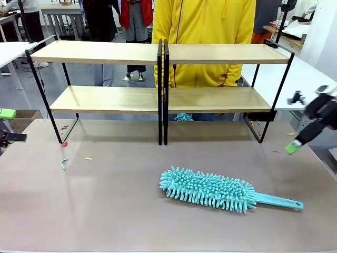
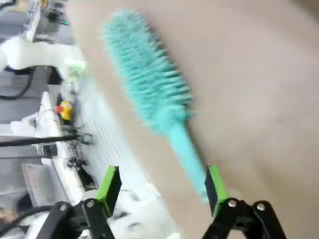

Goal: Clean the shelves.
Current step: Place the Duster on the table.

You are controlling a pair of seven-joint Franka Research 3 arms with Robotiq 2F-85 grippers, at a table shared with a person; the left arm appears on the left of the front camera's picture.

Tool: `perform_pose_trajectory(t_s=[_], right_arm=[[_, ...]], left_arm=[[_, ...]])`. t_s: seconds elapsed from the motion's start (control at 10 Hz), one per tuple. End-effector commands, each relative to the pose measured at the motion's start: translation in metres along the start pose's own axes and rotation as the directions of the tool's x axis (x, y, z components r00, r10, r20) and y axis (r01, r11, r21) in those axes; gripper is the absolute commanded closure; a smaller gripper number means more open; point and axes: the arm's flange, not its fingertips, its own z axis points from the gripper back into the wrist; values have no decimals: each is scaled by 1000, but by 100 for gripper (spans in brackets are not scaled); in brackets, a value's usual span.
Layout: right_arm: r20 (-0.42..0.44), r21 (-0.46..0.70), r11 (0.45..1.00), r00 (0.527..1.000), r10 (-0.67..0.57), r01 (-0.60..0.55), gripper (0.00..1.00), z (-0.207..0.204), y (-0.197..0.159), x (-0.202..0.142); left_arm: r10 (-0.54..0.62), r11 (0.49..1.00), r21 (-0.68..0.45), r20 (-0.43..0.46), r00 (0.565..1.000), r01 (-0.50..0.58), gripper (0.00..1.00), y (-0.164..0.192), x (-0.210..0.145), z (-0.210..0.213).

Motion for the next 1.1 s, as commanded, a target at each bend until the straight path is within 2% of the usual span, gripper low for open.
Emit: perform_pose_trajectory(t_s=[0.0,0.1,0.2,0.3,0.4,1.0], right_arm=[[143,253,948,962,-231,190,0,-1,83,-51],[200,389,885,915,-351,255,0,-7,105,-66],[239,467,845,883,-404,260,0,-15,119,-73],[257,396,792,772,-581,465,0,-21,118,-76],[101,385,898,958,-269,212,0,-6,100,-69],[101,385,898,958,-269,212,0,-6,100,-69]], left_arm=[[-24,999,-25,15,1000,25,0,-1,-1,-2],[-24,999,-25,15,1000,25,0,-1,-1,-2],[-24,999,-25,15,1000,25,0,-1,-1,-2],[-24,999,-25,15,1000,25,0,-1,-1,-2],[-24,999,-25,15,1000,25,0,-1,-1,-2],[-24,999,-25,15,1000,25,0,-1,-1,-2]])
